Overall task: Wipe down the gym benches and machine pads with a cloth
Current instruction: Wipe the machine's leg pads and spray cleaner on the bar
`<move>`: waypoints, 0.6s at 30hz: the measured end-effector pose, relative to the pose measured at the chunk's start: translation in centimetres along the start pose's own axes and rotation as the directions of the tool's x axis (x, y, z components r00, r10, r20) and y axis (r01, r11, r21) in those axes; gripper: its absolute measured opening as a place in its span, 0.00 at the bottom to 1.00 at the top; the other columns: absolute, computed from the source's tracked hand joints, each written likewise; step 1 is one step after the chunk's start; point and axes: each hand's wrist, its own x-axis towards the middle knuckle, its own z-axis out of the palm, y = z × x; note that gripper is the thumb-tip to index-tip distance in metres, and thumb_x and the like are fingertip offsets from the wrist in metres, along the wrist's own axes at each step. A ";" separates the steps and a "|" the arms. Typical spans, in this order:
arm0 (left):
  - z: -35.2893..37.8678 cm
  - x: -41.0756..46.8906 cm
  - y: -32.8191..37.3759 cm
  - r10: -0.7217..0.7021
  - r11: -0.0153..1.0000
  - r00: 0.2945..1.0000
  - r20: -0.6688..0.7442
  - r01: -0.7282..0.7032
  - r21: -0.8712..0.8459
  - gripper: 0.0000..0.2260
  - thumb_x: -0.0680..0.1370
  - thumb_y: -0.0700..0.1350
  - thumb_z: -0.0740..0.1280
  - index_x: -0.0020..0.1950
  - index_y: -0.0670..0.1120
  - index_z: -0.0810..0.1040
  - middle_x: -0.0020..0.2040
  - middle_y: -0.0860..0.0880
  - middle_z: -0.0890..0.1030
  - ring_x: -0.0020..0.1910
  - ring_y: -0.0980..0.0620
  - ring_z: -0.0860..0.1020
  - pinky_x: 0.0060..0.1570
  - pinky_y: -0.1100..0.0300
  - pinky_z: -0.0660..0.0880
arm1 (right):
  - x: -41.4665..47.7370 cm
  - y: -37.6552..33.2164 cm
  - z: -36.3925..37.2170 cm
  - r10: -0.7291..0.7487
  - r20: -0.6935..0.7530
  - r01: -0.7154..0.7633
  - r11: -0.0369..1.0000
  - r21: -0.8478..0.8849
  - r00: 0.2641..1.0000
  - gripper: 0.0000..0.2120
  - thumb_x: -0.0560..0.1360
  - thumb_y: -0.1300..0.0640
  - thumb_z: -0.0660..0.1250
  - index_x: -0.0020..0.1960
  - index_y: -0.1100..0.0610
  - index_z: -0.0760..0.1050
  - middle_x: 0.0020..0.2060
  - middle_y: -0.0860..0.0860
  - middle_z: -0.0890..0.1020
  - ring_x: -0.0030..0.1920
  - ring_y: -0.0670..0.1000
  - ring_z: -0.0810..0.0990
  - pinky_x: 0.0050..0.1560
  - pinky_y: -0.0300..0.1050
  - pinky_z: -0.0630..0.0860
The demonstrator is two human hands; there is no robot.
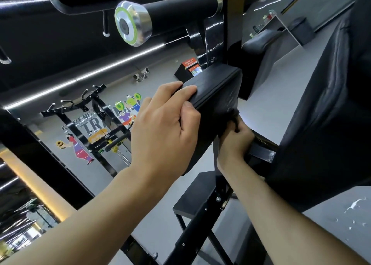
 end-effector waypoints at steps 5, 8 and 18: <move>0.1 0.0 0.2 -0.006 1.000 1.000 -0.017 0.006 -0.001 0.24 0.79 0.52 0.50 0.65 0.51 0.81 0.64 0.56 0.78 0.58 0.49 0.76 0.57 0.50 0.74 | -3.4 -0.3 -1.2 0.074 0.095 -0.072 0.997 -0.024 0.993 0.12 0.77 0.59 0.63 0.57 0.57 0.81 0.49 0.54 0.81 0.45 0.48 0.77 0.53 0.48 0.76; 0.0 -0.1 0.2 -0.012 1.000 1.000 -0.003 0.012 0.000 0.24 0.79 0.52 0.50 0.65 0.51 0.81 0.65 0.56 0.77 0.58 0.50 0.76 0.57 0.52 0.73 | -2.0 -0.3 -1.1 0.024 0.056 -0.021 0.998 -0.052 0.998 0.10 0.77 0.63 0.63 0.54 0.60 0.82 0.46 0.54 0.81 0.42 0.48 0.76 0.52 0.48 0.78; -0.2 0.0 0.2 -0.013 1.000 0.999 0.038 0.013 0.020 0.24 0.79 0.53 0.49 0.67 0.52 0.79 0.66 0.57 0.76 0.60 0.52 0.75 0.60 0.54 0.71 | -2.2 -1.9 -0.9 -0.046 0.020 0.047 0.994 -0.103 0.999 0.11 0.78 0.67 0.64 0.58 0.65 0.81 0.51 0.56 0.80 0.48 0.46 0.78 0.55 0.33 0.75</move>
